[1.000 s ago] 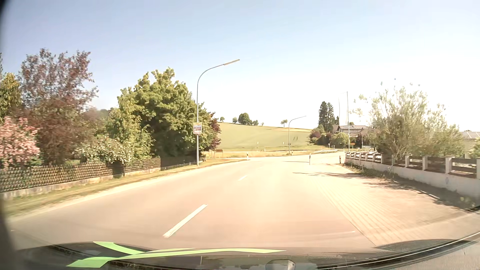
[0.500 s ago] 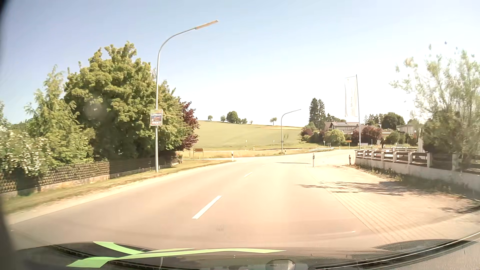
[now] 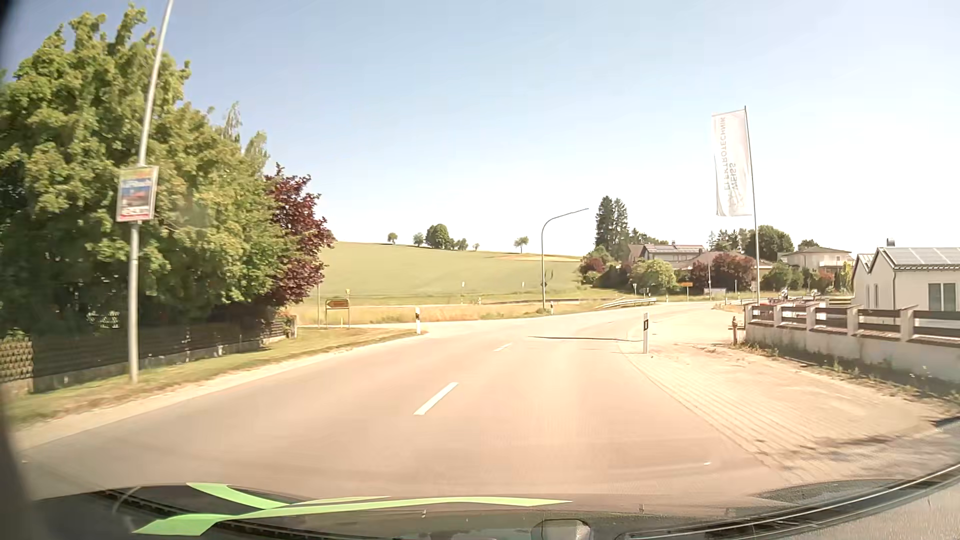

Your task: Follow the waypoints while adhering to traffic rules and regulations

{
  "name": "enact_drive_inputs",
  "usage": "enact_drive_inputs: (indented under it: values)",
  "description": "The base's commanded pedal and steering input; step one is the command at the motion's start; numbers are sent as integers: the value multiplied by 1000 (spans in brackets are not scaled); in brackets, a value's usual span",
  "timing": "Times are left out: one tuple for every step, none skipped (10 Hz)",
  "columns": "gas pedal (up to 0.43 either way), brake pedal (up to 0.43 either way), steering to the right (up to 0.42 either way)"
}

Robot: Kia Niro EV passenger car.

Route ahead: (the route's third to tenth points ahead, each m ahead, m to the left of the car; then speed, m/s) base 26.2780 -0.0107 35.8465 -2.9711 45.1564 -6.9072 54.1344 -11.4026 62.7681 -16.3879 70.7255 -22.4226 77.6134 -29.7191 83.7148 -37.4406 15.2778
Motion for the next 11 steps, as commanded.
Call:
enact_drive_inputs:
  values:
    - [98,0,37]
    - [98,0,42]
    - [98,0,43]
    - [98,0,42]
    - [110,0,41]
    - [118,0,41]
    - [130,0,41]
    - [138,0,41]
    - [138,0,41]
    - [150,0,41]
    - [150,0,41]
